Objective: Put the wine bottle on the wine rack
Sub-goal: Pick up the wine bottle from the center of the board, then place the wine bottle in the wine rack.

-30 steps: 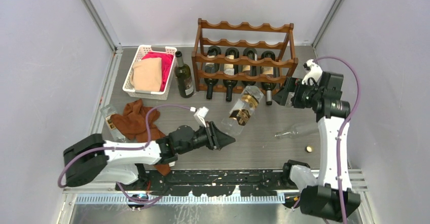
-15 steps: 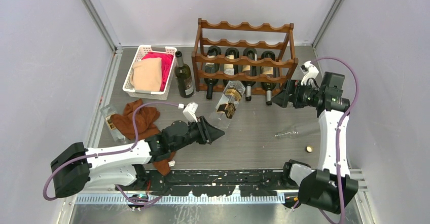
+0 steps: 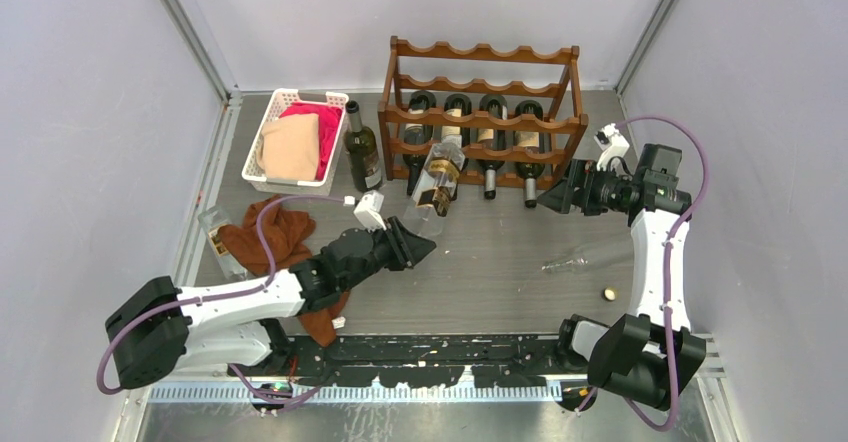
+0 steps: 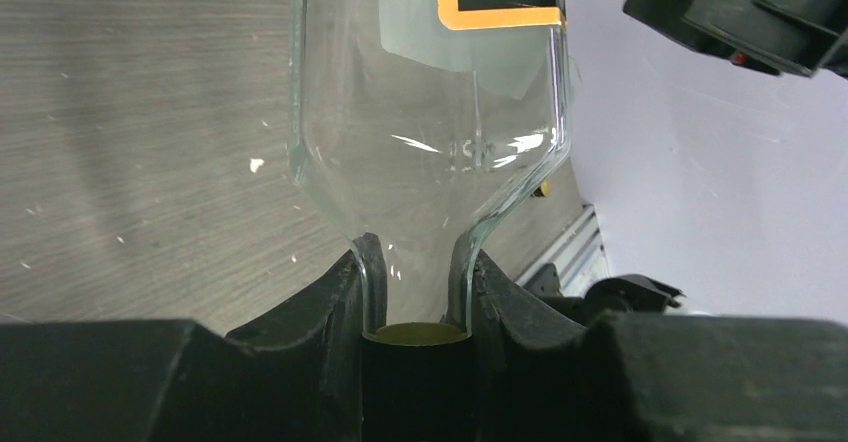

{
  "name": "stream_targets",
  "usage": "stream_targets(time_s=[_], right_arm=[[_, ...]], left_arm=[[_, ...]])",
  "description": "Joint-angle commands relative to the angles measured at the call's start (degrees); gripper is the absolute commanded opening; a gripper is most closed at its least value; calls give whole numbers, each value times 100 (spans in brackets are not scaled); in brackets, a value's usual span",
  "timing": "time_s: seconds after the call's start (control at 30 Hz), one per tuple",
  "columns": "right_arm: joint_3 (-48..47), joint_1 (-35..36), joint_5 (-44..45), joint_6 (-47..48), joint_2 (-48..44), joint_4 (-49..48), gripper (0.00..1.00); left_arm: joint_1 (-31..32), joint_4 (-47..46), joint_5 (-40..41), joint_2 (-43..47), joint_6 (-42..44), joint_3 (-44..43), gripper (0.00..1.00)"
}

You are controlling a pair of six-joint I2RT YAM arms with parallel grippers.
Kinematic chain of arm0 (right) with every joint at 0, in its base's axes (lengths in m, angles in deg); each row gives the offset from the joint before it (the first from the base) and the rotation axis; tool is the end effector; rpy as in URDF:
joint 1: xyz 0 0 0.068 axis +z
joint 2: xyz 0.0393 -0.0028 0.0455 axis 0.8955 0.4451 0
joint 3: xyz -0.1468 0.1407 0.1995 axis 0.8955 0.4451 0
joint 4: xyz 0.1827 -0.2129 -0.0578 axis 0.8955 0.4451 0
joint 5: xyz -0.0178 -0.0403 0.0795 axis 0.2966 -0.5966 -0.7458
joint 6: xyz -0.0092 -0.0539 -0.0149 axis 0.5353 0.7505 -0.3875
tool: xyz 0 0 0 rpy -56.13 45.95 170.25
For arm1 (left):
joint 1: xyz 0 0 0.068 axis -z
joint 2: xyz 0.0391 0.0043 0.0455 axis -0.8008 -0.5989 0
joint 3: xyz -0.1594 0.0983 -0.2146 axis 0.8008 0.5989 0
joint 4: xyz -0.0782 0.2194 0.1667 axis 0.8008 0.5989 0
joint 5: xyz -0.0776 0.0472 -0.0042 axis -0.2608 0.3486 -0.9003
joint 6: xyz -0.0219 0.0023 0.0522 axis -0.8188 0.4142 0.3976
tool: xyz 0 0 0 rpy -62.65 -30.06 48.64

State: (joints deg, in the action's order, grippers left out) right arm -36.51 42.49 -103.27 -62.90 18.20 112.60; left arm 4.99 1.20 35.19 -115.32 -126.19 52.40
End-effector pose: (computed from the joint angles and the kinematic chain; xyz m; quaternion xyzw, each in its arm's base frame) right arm 0.2326 -0.0576 0.3139 -0.0632 0.8701 0.2924 0.3916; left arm 0.1449 -0.2191 0.2185 -0.0587 0.7882 -0.4758 0.3859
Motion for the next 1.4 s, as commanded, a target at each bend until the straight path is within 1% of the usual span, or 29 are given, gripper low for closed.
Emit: stream_targets(time_s=[0.0, 0.13, 0.23, 0.3, 0.57, 0.77, 0.97, 1.2, 1.37], right_arm=[[-129, -10, -261, 123, -41, 92, 95], [-157, -14, -244, 124, -1, 151, 95], [-168, -11, -323, 151, 21, 198, 95], [-179, -10, -365, 172, 56, 234, 99], [-234, -11, -459, 261, 172, 374, 100], [-281, -10, -526, 302, 248, 458, 100], [-309, -10, -558, 341, 273, 518, 100], [-304, -10, -548, 347, 252, 522, 100], [-287, -10, -526, 357, 228, 505, 100]], left_arm=[[-137, -1172, 413, 149, 501, -684, 0], [-308, -1032, 414, 63, 739, -833, 0], [-548, -1035, 251, -63, 712, -905, 0], [-679, -905, 206, -135, 707, -997, 0], [-981, -511, 74, -348, 702, -1329, 0], [-1003, -119, -2, -209, 803, -1543, 0], [-999, 199, 92, 193, 956, -1483, 0], [-1003, 225, 224, 494, 1064, -1261, 0], [-1011, 156, 297, 359, 1253, -1383, 0]])
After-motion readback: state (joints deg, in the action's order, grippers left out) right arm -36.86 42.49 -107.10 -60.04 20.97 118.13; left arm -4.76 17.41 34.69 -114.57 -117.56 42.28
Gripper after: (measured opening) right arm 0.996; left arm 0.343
